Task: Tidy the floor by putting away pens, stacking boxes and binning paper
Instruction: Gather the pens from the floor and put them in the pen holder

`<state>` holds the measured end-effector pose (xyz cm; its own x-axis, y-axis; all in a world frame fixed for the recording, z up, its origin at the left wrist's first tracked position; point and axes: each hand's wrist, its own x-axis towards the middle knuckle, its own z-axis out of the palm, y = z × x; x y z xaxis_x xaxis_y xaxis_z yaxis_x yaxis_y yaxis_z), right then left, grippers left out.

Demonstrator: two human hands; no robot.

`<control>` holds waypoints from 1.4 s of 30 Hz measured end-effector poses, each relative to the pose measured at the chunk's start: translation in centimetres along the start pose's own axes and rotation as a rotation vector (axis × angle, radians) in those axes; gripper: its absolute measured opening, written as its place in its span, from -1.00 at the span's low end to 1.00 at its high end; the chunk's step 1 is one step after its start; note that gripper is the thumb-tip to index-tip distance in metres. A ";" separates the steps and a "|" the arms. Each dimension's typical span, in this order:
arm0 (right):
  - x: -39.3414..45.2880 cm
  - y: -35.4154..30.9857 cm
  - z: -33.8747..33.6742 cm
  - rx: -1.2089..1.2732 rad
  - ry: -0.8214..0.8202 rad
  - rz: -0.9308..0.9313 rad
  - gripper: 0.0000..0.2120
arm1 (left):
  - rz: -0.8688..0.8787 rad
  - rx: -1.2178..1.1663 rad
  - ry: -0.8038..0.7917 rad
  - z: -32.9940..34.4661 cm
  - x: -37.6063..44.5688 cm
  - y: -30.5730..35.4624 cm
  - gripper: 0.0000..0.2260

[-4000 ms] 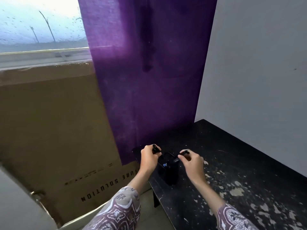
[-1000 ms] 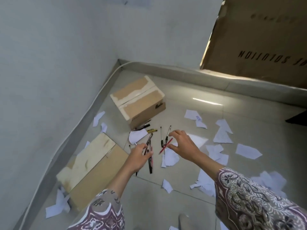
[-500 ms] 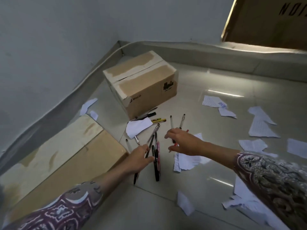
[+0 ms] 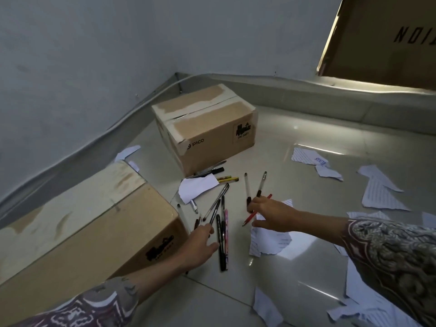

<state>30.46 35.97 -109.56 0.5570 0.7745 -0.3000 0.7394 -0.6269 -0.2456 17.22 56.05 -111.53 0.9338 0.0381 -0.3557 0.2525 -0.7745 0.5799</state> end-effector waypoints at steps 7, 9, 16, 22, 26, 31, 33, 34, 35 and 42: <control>2.5 3.4 -0.1 0.116 0.097 0.337 -0.63 | 0.049 0.002 0.086 -1.2 5.5 3.0 -0.74; 3.6 4.5 0.1 0.114 0.141 0.428 -0.63 | 0.055 0.004 0.108 -1.5 7.3 3.9 -0.69; 7.9 7.0 1.9 0.061 0.255 0.640 -0.61 | 0.013 0.041 0.105 -0.5 12.7 5.2 -0.68; 9.9 7.7 2.5 0.364 0.327 0.712 -0.72 | 0.019 0.125 0.159 1.2 15.9 6.3 -0.70; 9.7 8.7 1.3 0.630 0.486 0.709 -0.71 | -0.031 0.189 0.185 2.7 17.3 6.9 -0.66; 8.8 9.3 0.4 0.814 0.620 0.676 -0.74 | -0.097 0.222 0.209 3.7 18.1 7.6 -0.64; 8.5 9.4 0.3 0.868 0.629 0.650 -0.76 | -0.099 0.233 0.196 3.9 18.3 7.9 -0.70; 8.4 9.3 0.1 0.903 0.638 0.639 -0.78 | -0.096 0.231 0.189 3.9 18.4 8.0 -0.72; 8.2 9.2 -0.1 0.931 0.648 0.628 -0.80 | -0.092 0.224 0.182 3.9 18.3 8.1 -0.73; 8.3 8.5 -0.9 0.938 0.625 0.559 -0.88 | -0.070 -0.073 0.164 -0.6 17.5 7.6 -0.85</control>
<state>41.70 37.21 -113.35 0.9798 0.1318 -0.1502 -0.0647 -0.5020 -0.8625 35.61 51.19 -112.91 0.9405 0.1971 -0.2768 0.3307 -0.7189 0.6114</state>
